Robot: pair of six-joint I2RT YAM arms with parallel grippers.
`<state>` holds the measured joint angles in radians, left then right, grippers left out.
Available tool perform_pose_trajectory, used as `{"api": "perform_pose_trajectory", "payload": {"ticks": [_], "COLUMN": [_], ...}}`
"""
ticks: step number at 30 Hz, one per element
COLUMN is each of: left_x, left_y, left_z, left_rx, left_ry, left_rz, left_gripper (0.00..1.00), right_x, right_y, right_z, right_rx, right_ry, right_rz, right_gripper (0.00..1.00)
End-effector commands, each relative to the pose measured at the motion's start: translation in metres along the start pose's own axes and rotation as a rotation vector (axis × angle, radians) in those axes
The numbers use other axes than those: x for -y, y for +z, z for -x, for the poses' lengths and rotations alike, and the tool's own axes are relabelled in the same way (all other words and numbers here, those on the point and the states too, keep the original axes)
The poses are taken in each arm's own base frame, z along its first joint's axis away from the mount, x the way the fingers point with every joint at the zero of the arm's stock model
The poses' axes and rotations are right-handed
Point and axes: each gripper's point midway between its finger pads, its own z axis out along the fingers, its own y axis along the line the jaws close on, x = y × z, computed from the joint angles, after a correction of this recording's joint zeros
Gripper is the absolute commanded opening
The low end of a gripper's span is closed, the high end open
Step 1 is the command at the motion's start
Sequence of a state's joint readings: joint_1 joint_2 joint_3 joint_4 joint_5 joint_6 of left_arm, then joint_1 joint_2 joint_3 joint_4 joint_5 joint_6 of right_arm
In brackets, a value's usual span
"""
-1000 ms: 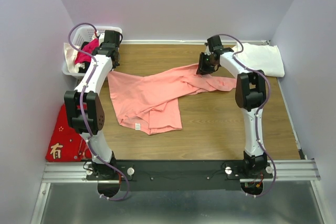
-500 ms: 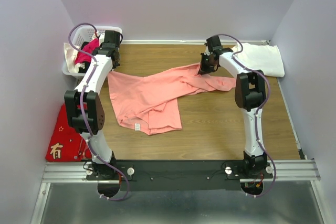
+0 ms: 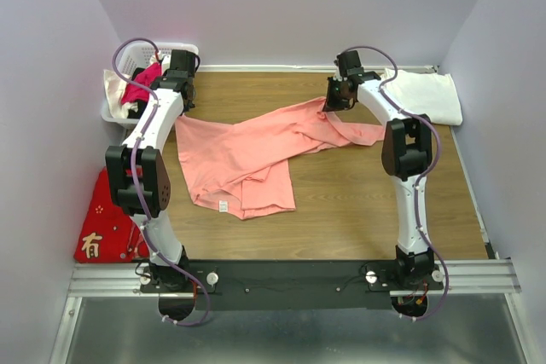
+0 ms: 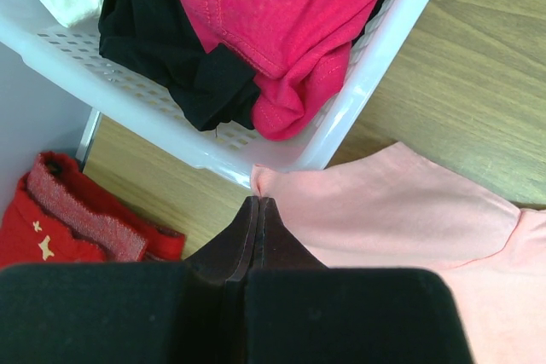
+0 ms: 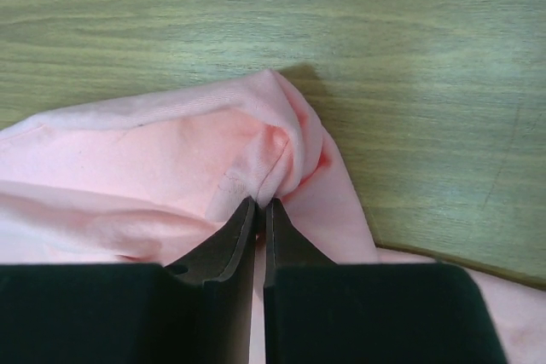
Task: Fold and stack the t-shirts
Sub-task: Flatten the tshirt out
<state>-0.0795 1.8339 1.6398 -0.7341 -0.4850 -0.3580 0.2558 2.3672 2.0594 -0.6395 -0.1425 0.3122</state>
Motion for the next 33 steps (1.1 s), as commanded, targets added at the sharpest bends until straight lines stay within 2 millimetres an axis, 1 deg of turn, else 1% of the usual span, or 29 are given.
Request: {"api": "perform_pose_trajectory", "payload": {"ticks": [1, 3, 5, 6, 7, 8, 9, 10, 12, 13, 15, 16, 17, 19, 20, 23, 26, 27, 30, 31, 33], "left_x": [0.001, 0.001, 0.000, 0.000, -0.001, -0.002, -0.003, -0.004, -0.007, -0.008, -0.009, -0.009, -0.010, -0.010, -0.009, -0.008, -0.008, -0.008, -0.007, -0.007, -0.007], "left_y": [0.002, 0.003, 0.003, 0.003, 0.003, 0.002, 0.002, 0.002, 0.002, 0.002, 0.002, 0.002, 0.002, 0.002, 0.002, 0.004, 0.005, 0.005, 0.005, 0.005, 0.005], "left_z": [0.005, 0.004, 0.003, 0.004, 0.004, 0.005, 0.005, 0.005, 0.005, 0.006, 0.005, 0.006, 0.006, 0.005, 0.005, 0.002, 0.002, 0.002, 0.002, 0.002, 0.002], "left_rx": [0.009, 0.008, 0.007, 0.009, 0.010, 0.013, 0.013, 0.014, 0.016, 0.020, 0.018, 0.020, 0.020, 0.018, 0.017, 0.009, 0.010, 0.010, 0.010, 0.009, 0.008], "left_ry": [0.000, 0.001, 0.002, 0.000, -0.001, -0.003, -0.004, -0.006, -0.006, -0.008, -0.006, -0.008, -0.008, -0.003, -0.003, 0.001, 0.003, 0.003, 0.003, 0.004, 0.004], "left_rz": [-0.007, -0.005, -0.001, 0.001, 0.006, 0.014, 0.019, 0.025, 0.036, 0.044, 0.051, 0.052, 0.054, 0.055, 0.052, 0.046, 0.048, 0.048, 0.044, 0.045, 0.043], "left_gripper": [0.00, 0.00, 0.00, 0.00, 0.00, 0.00, 0.00, 0.00, 0.00, 0.00, 0.00, 0.00, 0.00, 0.00, 0.00, 0.00, 0.00, 0.00, 0.00, 0.00, 0.00], "right_x": [-0.007, -0.006, 0.002, 0.011, 0.026, 0.033, 0.041, 0.054, 0.065, 0.076, 0.083, 0.090, 0.093, 0.099, 0.100, 0.097, 0.095, 0.095, 0.086, 0.077, 0.070], "right_y": [-0.015, -0.018, -0.025, -0.028, -0.033, -0.043, -0.048, -0.055, -0.068, -0.074, -0.085, -0.089, -0.092, -0.094, -0.095, -0.093, -0.091, -0.091, -0.087, -0.082, -0.074], "right_z": [0.021, 0.026, 0.035, 0.039, 0.045, 0.053, 0.056, 0.061, 0.068, 0.071, 0.076, 0.077, 0.079, 0.081, 0.082, 0.082, 0.083, 0.083, 0.085, 0.084, 0.081], "right_rx": [0.057, 0.076, 0.113, 0.133, 0.169, 0.203, 0.224, 0.252, 0.287, 0.306, 0.334, 0.341, 0.353, 0.355, 0.358, 0.349, 0.346, 0.346, 0.336, 0.321, 0.300], "right_ry": [-0.021, -0.017, -0.007, 0.006, 0.019, 0.027, 0.034, 0.031, 0.029, 0.031, 0.040, 0.041, 0.041, 0.024, 0.022, 0.013, 0.005, 0.005, -0.005, -0.015, -0.020], "right_rz": [-0.007, -0.021, -0.084, -0.131, -0.225, -0.275, -0.323, -0.401, -0.470, -0.532, -0.582, -0.615, -0.637, -0.673, -0.677, -0.653, -0.636, -0.638, -0.581, -0.522, -0.473], "right_gripper": [0.15, 0.12, 0.10, 0.10, 0.09, 0.09, 0.08, 0.08, 0.07, 0.08, 0.08, 0.08, 0.09, 0.18, 0.25, 0.38, 0.45, 0.45, 0.45, 0.45, 0.45]}}
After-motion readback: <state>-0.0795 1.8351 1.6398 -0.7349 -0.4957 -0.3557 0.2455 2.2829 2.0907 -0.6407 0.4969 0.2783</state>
